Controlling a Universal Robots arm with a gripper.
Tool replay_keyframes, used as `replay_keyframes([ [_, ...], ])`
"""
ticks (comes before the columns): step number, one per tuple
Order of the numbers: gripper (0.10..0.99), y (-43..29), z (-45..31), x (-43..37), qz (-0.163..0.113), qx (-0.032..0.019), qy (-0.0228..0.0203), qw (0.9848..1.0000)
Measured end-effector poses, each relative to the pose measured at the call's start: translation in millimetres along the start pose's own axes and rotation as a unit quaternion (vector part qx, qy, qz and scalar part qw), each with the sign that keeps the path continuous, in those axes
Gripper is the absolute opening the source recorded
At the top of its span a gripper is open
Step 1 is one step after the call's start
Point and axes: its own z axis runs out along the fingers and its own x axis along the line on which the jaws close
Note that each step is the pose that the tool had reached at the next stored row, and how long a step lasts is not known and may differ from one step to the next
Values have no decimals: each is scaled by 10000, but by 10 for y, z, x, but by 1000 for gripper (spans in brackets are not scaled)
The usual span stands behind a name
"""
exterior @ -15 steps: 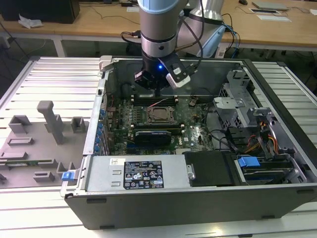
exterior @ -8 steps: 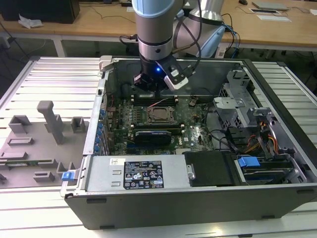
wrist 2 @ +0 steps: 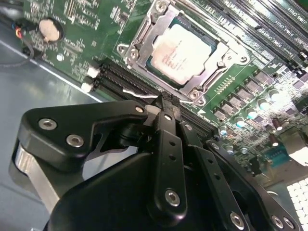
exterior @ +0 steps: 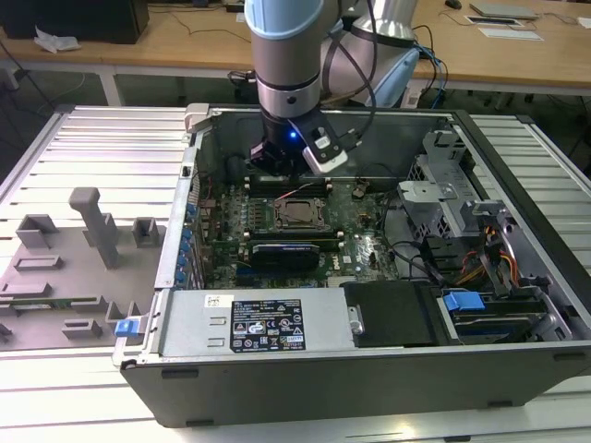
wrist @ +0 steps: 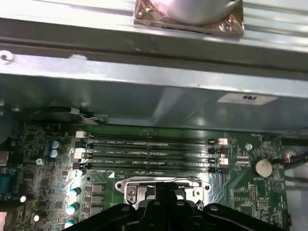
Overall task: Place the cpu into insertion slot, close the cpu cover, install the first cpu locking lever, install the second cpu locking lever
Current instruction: 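Install the first cpu locking lever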
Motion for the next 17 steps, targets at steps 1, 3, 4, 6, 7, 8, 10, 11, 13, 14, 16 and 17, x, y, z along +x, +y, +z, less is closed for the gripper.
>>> replay_keyframes([
  [1,106,-3,14,2,81,18,-17,10000],
  [3,106,-7,34,4,188,38,-39,9998],
  [4,106,-9,46,5,249,49,-52,9997],
  [6,106,-5,67,5,364,68,-76,9993],
  [7,106,0,76,5,406,73,-85,9991],
  [8,106,6,81,3,435,77,-91,9990],
  [10,106,20,92,-3,482,84,-100,9987],
  [11,106,28,96,-5,499,86,-104,9987],
  [13,106,63,110,-11,540,93,-112,9984],
  [14,106,77,114,-15,549,95,-114,9984],
  [16,106,111,124,-24,569,101,-119,9983],
  [17,106,145,135,-27,584,109,-122,9982],
])
